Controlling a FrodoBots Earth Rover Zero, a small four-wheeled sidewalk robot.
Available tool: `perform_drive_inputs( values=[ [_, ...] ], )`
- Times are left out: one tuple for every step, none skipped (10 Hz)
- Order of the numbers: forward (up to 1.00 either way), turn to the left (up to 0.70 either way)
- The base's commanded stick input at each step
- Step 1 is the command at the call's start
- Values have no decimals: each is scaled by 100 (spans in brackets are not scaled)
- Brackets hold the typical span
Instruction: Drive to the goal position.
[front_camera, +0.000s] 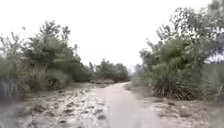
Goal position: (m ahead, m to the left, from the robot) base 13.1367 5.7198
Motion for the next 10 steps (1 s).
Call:
perform_drive_inputs(
  values=[
    [70,20],
    [70,4],
    [70,4],
    [70,4],
    [70,4],
    [70,4],
    [70,4],
    [70,4],
    [70,4],
    [70,4]
  ],
)
